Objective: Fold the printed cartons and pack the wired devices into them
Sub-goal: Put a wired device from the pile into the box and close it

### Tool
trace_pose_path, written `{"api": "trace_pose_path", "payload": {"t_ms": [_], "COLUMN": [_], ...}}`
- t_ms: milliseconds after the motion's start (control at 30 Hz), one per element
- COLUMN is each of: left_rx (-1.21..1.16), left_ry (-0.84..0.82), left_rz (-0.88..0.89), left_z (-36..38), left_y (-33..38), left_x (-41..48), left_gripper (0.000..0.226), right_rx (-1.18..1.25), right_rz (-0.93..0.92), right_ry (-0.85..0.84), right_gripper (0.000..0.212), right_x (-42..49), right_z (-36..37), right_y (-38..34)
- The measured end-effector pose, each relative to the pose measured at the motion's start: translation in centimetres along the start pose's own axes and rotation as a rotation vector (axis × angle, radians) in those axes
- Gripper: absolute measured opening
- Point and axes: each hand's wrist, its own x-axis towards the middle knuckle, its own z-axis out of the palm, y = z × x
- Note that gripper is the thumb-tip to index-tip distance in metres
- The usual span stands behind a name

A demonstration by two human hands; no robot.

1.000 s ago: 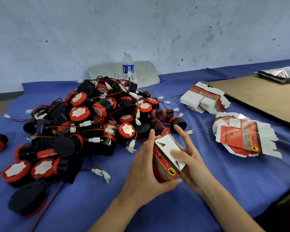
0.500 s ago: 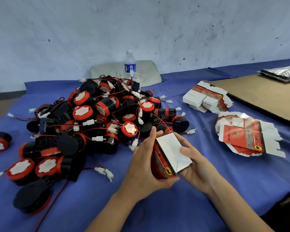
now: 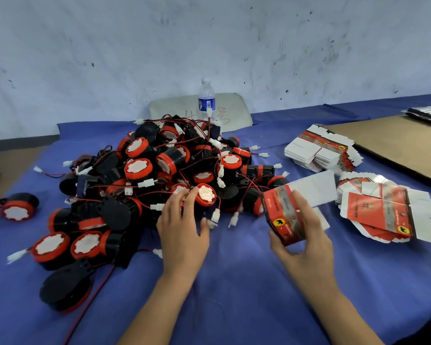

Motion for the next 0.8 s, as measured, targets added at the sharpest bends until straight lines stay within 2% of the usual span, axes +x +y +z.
{"api": "trace_pose_path", "payload": {"t_ms": [100,200,300,433,533,633,733,800], "left_rx": [0.131,0.239,0.278,0.235,0.242,0.191,0.214,0.281], "left_ry": [-0.127,-0.180,-0.163,-0.071,-0.061,-0.043,-0.056,-0.090], "left_rz": [-0.077,-0.029,-0.003,-0.014,0.010,0.020,0.018,0.030], "left_z": [0.5,0.8,1.0,1.4,1.7,1.9,1.8,1.7], "left_y": [-1.2,-1.4,-1.3,-0.8,-0.8,-0.9,-1.0,-1.1], "left_x": [0.2,0.0,0.0,0.1,0.1,0.2,0.3,0.3], "left_gripper": [0.080,0.083,0.072,0.040,0.028,0.039,0.077,0.081], "right_rx": [-0.300,-0.390,-0.308,-0.160,-0.101,-0.038,-0.004,0.005], "right_rz": [-0.252,-0.298,-0.251,-0.209,-0.179,-0.159,-0.153,-0.153], "right_ry": [-0.150,-0.222,-0.237,-0.258,-0.257,-0.245,-0.231,-0.238], "right_gripper": [0.066,0.047,0.047,0.042,0.038,0.035,0.033,0.034], "right_x": [0.0,-0.2,-0.4,-0.4,-0.5,-0.4,-0.4,-0.4], "right_z": [0.5,0.8,0.7,0.7,0.8,0.7,0.6,0.6], "right_y": [0.8,1.0,0.6,0.2,0.1,-0.1,-0.3,-0.5]}}
